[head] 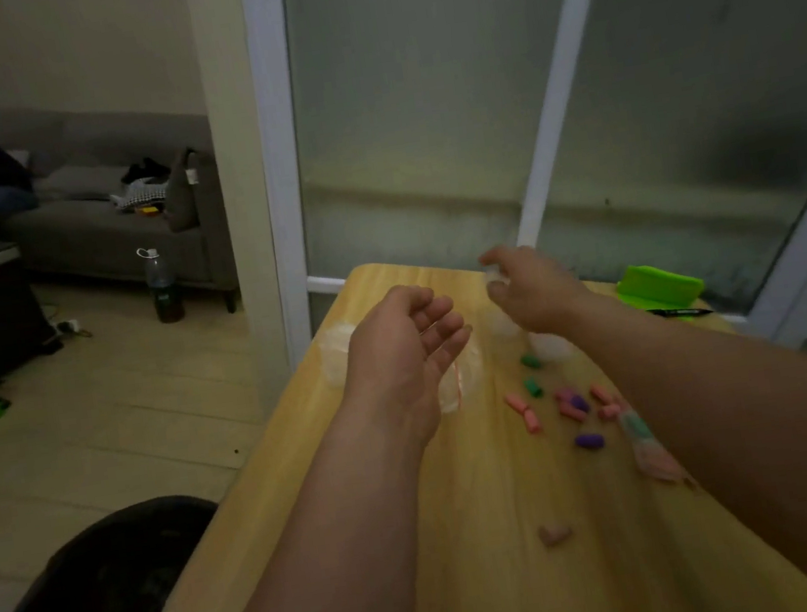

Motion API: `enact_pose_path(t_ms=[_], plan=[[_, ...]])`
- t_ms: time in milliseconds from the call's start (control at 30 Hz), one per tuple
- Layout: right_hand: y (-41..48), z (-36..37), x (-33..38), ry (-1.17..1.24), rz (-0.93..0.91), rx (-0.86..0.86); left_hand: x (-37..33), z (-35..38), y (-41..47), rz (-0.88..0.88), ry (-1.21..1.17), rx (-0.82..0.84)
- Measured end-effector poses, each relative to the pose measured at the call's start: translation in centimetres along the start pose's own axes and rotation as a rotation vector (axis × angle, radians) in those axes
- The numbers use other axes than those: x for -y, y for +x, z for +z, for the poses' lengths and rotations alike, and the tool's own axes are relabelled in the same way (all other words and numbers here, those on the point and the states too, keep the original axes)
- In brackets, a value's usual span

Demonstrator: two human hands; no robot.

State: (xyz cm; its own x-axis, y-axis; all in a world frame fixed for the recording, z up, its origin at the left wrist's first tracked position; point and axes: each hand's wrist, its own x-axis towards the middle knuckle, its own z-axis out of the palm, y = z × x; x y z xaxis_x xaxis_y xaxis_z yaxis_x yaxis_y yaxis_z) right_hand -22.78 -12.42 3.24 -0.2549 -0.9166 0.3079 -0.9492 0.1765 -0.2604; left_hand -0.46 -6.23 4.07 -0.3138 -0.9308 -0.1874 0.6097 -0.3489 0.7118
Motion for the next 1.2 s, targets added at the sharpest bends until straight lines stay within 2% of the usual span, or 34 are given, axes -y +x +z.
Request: enact_pose_path(t_ms=[167, 300, 467, 633, 867, 933, 1067, 1200], plan=[[-7.4, -4.6, 0.7, 0.519, 0.102, -0.099, 1.0, 0.3, -1.6, -0.048, 0.155, 0.058], [-15.4, -5.7, 1.9, 0.920, 0.256, -0.060, 2.4, 0.6, -4.3, -0.024, 0.500, 0.238], [-21.0, -5.4, 2.5, 1.138, 0.351, -0.051, 3.5, 0.6, -7.6, 0.070, 0.739, 0.442], [-23.8, -6.2, 3.2, 1.193, 0.393, -0.038, 3.2, -0.1, -10.0, 0.132, 0.814, 0.519], [-25.7, -6.8, 3.9, 1.224, 0.381, -0.013, 3.6, -1.1, -11.1, 0.156, 0.886, 0.513], [-26.0, -7.0, 3.7, 1.167, 0.325, -0.049, 3.7, -0.9, -11.0, 0.094, 0.840, 0.486], [-26.6, -7.3, 3.0, 0.892, 0.192, -0.123, 3.7, -0.4, -11.1, -0.029, 0.666, 0.509], [-26.7, -7.4, 2.7, 0.949, 0.175, -0.091, 4.0, -0.4, -10.7, -0.014, 0.662, 0.502]])
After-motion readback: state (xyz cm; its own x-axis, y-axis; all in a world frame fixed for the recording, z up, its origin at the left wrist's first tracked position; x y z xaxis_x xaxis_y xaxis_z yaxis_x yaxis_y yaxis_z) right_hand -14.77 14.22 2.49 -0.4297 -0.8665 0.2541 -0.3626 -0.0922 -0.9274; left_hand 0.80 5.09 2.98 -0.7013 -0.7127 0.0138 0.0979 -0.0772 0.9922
